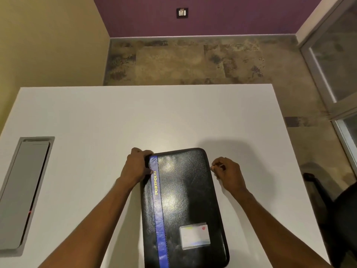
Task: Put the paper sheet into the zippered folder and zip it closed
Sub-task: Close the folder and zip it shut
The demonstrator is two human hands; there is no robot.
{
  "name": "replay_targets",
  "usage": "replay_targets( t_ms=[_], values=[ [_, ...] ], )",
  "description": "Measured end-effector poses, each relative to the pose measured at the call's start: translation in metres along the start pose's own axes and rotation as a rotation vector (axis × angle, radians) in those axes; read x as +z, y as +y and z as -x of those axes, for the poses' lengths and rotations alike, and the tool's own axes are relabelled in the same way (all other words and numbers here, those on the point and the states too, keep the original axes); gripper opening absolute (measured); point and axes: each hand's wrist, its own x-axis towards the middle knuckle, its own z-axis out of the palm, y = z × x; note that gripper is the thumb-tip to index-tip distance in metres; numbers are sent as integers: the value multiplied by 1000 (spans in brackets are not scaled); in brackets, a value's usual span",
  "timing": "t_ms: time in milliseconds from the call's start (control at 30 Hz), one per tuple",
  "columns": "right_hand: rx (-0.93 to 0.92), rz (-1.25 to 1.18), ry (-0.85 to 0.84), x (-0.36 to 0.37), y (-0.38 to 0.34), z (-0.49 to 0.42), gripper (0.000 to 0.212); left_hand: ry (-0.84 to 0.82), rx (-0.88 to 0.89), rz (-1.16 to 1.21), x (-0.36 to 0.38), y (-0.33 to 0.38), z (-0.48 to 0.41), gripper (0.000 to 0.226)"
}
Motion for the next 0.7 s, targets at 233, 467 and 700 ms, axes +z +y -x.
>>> replay_targets(
  t_ms=[233,467,700],
  values=[
    [-54,51,28,1,-11,-39,10,29,19,-22,-1,12,9,79],
    [-134,147,-166,-4,-30,-95,11,18,52,-36,-5,17,9,78],
    [-204,223,-472,4,-61,-150,14,16,68,-29,-7,19,1,77]
  ],
)
